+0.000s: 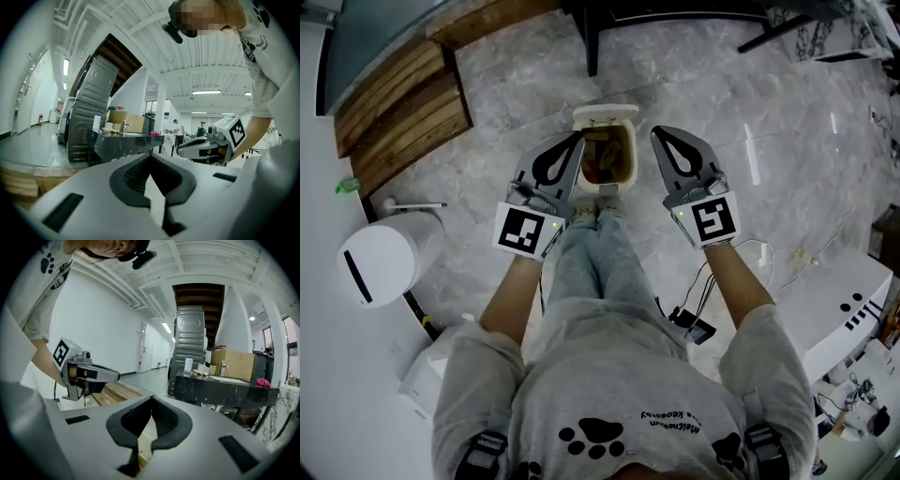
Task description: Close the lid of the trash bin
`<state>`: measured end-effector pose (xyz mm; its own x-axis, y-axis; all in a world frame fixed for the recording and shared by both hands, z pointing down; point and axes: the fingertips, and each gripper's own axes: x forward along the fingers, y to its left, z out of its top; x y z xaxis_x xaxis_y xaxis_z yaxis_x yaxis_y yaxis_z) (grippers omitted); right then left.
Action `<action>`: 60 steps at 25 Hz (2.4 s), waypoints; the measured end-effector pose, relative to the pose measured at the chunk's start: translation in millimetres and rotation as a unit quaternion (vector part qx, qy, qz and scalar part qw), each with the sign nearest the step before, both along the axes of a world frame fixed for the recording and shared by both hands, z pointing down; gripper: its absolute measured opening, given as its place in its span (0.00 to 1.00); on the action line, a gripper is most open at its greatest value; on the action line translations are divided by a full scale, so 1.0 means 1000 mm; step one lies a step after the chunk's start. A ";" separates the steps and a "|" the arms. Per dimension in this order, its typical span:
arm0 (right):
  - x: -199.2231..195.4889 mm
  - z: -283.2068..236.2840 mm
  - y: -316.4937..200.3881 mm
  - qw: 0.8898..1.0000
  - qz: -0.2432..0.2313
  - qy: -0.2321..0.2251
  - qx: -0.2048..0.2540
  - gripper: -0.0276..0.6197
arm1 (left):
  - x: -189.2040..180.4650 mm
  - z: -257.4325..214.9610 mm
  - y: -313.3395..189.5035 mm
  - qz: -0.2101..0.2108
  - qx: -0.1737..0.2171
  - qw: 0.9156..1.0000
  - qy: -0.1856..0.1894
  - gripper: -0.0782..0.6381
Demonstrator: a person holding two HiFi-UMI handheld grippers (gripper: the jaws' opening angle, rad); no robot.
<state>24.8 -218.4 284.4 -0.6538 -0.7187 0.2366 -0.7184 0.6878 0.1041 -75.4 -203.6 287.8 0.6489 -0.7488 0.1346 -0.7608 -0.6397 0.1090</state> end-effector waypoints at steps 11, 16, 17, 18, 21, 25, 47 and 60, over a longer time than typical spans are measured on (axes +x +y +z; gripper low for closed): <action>-0.001 0.090 -0.042 0.996 -0.042 0.082 -0.003 0.07 | 0.001 0.083 -0.033 0.005 -0.013 1.000 -0.001 0.13; 0.003 0.129 -0.049 0.995 -0.039 0.089 -0.036 0.07 | 0.002 0.119 -0.047 0.008 -0.018 1.000 -0.013 0.13; 0.003 0.136 -0.049 0.994 -0.039 0.090 -0.040 0.07 | 0.003 0.126 -0.048 0.010 -0.019 1.000 -0.017 0.13; 0.003 0.142 -0.049 0.994 -0.039 0.091 -0.042 0.07 | 0.003 0.133 -0.049 0.013 -0.021 0.999 -0.020 0.13; 0.003 0.158 -0.050 0.994 -0.043 0.094 -0.042 0.07 | 0.003 0.154 -0.051 0.021 -0.025 0.999 -0.029 0.13; 0.004 0.179 -0.054 0.993 -0.048 0.102 -0.044 0.07 | 0.005 0.175 -0.057 0.026 -0.029 0.999 -0.034 0.13; -0.001 0.279 -0.076 0.981 -0.095 0.164 -0.050 0.24 | 0.006 0.277 -0.086 0.077 -0.063 0.992 -0.080 0.33; 0.013 0.324 -0.097 0.970 -0.102 0.194 -0.100 0.25 | 0.003 0.323 -0.105 0.106 -0.092 0.979 -0.149 0.36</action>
